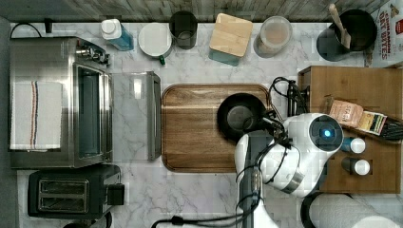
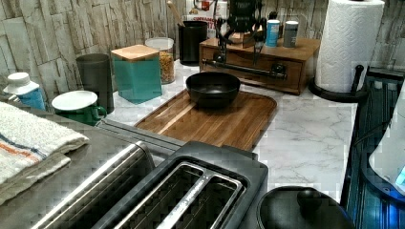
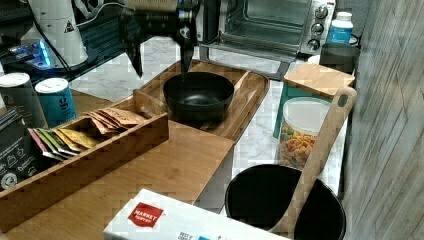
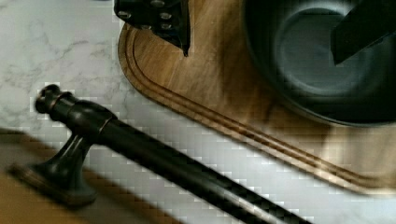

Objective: Pick up the bowl.

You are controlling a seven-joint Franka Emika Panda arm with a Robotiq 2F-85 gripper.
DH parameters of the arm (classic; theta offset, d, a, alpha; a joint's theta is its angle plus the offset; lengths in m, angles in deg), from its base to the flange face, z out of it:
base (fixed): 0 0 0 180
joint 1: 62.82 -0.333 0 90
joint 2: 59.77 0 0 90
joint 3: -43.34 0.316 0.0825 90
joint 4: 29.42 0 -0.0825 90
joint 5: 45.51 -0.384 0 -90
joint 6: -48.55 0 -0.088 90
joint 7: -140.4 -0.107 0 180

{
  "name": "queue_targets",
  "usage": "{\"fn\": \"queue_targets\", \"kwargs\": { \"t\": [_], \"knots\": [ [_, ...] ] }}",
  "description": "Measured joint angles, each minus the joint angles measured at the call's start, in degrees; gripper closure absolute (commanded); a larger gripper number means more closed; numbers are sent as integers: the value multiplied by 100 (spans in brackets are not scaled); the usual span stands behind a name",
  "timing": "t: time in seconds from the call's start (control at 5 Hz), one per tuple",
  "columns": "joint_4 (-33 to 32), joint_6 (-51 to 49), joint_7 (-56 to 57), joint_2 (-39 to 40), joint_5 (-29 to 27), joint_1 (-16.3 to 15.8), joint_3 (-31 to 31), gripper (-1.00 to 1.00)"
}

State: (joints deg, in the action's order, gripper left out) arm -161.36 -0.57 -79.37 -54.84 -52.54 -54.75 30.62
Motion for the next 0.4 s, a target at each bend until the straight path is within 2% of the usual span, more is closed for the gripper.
{"fn": "queue_targets", "kwargs": {
  "t": [0.2,0.4],
  "knots": [
    [-224,285,649,442,-780,16,1,-100],
    [-705,795,983,454,-869,0,10,-100]
  ]
}}
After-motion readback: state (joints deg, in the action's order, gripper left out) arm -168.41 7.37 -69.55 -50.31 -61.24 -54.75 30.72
